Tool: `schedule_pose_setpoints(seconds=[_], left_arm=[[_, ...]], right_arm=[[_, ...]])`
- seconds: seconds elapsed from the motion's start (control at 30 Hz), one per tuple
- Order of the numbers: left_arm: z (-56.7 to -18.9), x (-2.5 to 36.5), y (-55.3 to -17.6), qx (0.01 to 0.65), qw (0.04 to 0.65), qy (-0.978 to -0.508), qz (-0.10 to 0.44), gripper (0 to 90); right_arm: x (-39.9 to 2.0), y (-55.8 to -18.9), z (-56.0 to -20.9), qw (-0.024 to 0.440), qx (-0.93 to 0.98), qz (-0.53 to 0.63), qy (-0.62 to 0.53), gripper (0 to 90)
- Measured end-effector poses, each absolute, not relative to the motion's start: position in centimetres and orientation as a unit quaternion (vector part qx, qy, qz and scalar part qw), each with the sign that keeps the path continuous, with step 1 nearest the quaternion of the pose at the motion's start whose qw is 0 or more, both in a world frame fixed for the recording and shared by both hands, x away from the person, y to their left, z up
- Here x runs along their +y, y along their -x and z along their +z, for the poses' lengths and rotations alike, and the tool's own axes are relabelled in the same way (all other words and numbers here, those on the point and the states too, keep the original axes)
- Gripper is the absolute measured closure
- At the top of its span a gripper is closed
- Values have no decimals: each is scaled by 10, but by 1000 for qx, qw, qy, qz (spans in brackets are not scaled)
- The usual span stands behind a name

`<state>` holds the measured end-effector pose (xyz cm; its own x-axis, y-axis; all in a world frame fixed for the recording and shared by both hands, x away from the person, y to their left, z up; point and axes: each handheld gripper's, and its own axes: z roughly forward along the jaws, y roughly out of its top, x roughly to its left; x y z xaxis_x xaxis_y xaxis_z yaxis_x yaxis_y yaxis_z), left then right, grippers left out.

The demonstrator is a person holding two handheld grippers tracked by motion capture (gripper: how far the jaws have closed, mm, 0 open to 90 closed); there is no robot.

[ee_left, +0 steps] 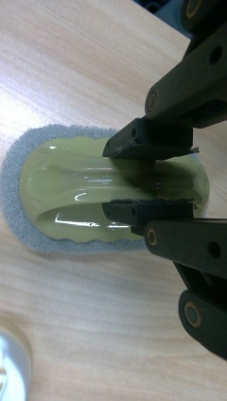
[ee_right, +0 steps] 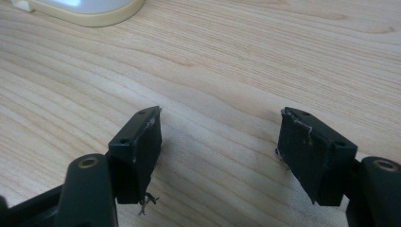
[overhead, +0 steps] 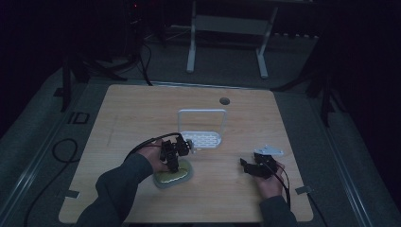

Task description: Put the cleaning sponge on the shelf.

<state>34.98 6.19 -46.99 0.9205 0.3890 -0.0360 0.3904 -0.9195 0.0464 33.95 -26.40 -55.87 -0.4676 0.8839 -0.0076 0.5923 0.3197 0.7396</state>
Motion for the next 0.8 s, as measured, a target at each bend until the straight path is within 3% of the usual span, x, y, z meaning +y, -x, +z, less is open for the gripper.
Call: schedule_pose_setpoints(seconds=[0.8], left_arm=[[-447,55,-355,173,62,-983,22,716]], right_arm=[[-264,-340,-559,212,784,345,-471,305]])
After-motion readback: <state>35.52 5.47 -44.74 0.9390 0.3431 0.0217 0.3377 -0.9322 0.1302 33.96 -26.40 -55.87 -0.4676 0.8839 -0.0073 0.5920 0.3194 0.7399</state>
